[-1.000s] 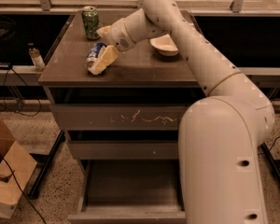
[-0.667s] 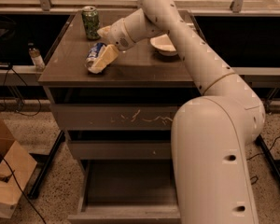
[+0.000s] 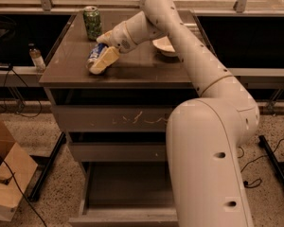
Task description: Place pepsi can into bottom drawer
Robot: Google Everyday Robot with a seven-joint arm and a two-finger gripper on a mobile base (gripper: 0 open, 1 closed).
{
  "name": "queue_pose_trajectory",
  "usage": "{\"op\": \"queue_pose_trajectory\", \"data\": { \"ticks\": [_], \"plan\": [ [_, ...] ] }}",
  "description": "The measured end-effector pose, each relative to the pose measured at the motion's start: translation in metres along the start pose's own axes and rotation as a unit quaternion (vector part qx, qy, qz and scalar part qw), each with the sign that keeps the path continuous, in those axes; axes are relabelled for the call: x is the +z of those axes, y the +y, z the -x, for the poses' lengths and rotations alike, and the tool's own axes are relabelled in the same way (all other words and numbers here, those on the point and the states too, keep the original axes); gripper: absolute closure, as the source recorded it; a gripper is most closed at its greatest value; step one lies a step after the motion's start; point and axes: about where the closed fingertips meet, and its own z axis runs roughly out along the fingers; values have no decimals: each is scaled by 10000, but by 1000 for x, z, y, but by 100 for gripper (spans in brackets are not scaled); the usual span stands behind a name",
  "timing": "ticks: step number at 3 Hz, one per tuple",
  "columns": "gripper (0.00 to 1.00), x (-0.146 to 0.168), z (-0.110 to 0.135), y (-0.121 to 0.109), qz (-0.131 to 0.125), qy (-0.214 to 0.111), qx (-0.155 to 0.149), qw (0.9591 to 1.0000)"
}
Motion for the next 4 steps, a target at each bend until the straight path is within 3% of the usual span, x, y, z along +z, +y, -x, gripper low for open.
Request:
{"op": "queue_pose_trajectory", "data": {
  "ticks": [1,2,3,4],
  "plan": [
    [41,0,0,0,0,2,1,10000],
    [72,-6,5,7,-14,96,-101,9999],
    [96,-15,23,30,42,169,-499,9986],
    [100,-53,47,69,-120,246,-1085,9937]
  ]
}}
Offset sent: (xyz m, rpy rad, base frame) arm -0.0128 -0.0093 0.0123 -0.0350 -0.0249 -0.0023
